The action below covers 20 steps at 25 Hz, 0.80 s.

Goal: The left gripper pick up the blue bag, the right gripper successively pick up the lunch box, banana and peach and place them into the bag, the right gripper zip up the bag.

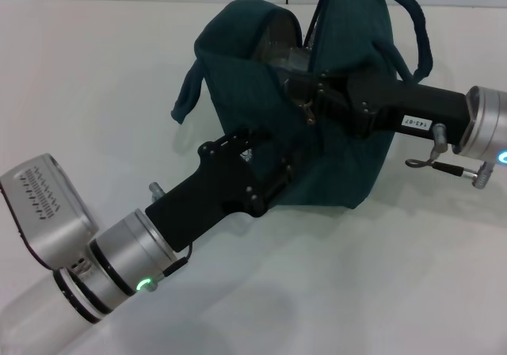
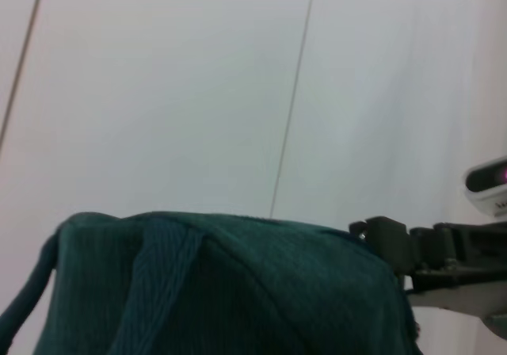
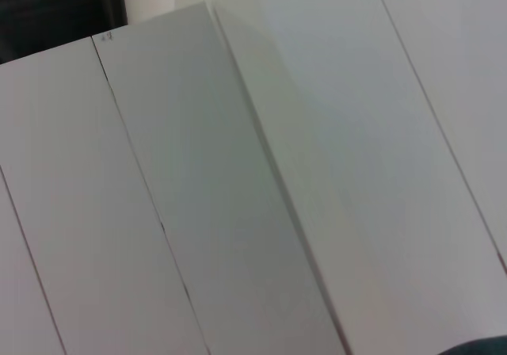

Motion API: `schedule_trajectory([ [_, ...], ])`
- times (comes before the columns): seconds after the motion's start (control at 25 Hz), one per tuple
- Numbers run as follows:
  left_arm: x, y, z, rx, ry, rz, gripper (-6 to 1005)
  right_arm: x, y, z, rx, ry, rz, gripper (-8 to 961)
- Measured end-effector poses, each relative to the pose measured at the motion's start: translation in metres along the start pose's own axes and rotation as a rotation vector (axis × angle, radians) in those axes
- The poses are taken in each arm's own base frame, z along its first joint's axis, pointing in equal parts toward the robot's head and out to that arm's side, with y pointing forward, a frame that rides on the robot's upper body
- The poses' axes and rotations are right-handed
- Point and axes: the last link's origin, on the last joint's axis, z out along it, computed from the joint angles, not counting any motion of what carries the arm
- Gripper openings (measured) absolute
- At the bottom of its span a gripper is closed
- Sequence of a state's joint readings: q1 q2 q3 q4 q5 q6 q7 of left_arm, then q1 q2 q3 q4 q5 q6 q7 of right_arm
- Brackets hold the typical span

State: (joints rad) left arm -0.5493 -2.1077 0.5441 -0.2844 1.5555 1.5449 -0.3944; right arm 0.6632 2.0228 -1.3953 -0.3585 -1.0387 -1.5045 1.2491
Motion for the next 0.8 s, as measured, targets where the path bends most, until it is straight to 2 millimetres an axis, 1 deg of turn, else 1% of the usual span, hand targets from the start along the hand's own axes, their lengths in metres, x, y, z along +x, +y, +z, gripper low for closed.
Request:
schedule_trajectory([
  [0.08,0.001,-0.001,0.001,0.009,0.007,-0.005,502,0.000,0.000,0.000,-0.003,0.007,0.014,10],
  [0.32,0.002,-0.004,-0.002,0.034,0.016,0.009,429,-0.002,-0.003,-0.006,0.016,0.000,0.030,10],
  [0.64,0.003,-0.013,-0.007,0.099,0.033,0.012,191,-0.003,-0.005,-0.009,0.039,-0.016,0.034,10],
  [0.8,0.003,-0.017,-0.014,0.131,0.039,0.016,112,-0.003,-0.010,-0.014,0.076,-0.032,0.042,11],
])
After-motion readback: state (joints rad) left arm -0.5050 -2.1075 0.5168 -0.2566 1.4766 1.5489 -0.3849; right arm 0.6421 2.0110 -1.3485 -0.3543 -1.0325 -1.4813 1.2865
